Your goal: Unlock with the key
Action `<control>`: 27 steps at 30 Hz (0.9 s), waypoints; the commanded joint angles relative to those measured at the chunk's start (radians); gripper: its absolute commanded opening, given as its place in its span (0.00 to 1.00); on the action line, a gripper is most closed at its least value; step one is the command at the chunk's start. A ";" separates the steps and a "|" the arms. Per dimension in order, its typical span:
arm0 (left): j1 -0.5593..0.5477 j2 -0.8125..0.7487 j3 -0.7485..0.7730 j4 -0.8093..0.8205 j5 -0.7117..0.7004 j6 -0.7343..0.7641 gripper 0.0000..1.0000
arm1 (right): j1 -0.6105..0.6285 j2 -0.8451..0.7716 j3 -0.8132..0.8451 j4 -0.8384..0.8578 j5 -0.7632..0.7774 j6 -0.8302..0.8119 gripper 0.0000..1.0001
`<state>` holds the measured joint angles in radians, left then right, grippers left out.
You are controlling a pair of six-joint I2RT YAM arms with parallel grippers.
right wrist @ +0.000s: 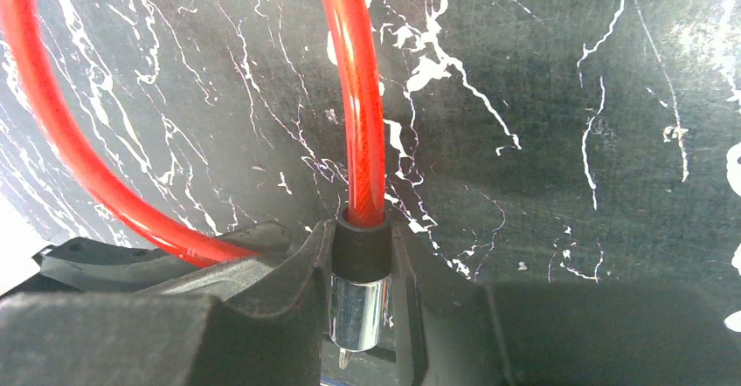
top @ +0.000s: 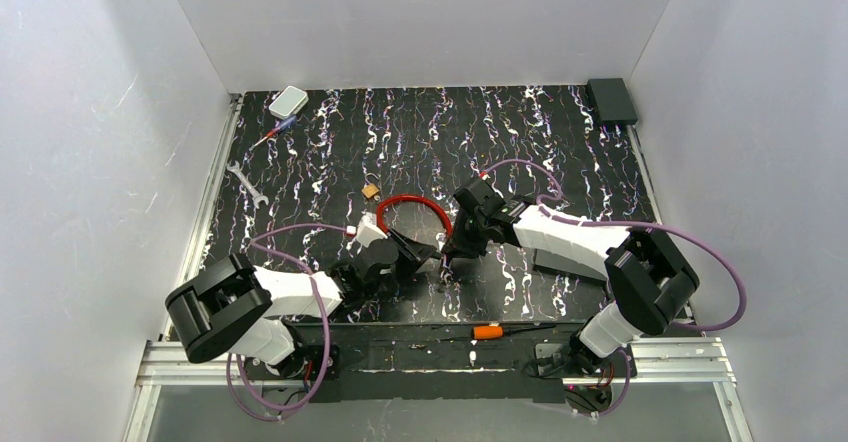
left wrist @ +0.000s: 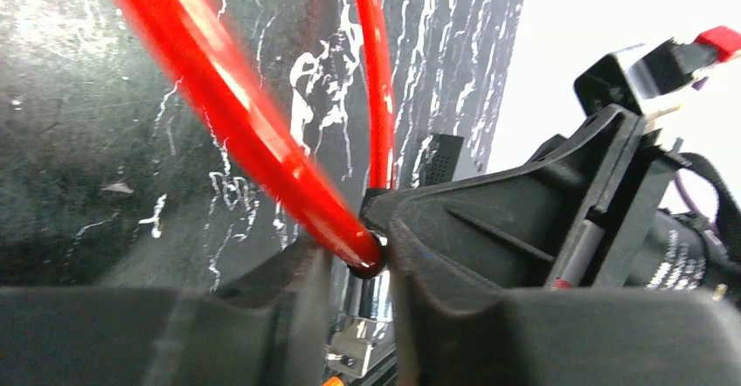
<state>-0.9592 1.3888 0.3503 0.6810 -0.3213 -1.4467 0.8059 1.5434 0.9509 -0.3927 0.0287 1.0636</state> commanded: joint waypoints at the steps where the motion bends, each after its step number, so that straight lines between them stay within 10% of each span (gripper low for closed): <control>1: 0.011 0.021 0.035 0.011 -0.023 0.018 0.12 | -0.001 -0.064 0.002 0.061 -0.041 -0.012 0.01; 3: 0.012 0.028 0.044 0.012 -0.017 0.031 0.00 | -0.001 -0.061 -0.003 0.068 -0.054 -0.017 0.01; 27: 0.026 -0.132 -0.073 -0.020 -0.123 -0.020 0.00 | -0.001 0.002 -0.027 0.049 -0.035 -0.083 0.01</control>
<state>-0.9508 1.2894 0.2891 0.6942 -0.3622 -1.4735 0.8067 1.5397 0.9321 -0.3316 -0.0125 1.0197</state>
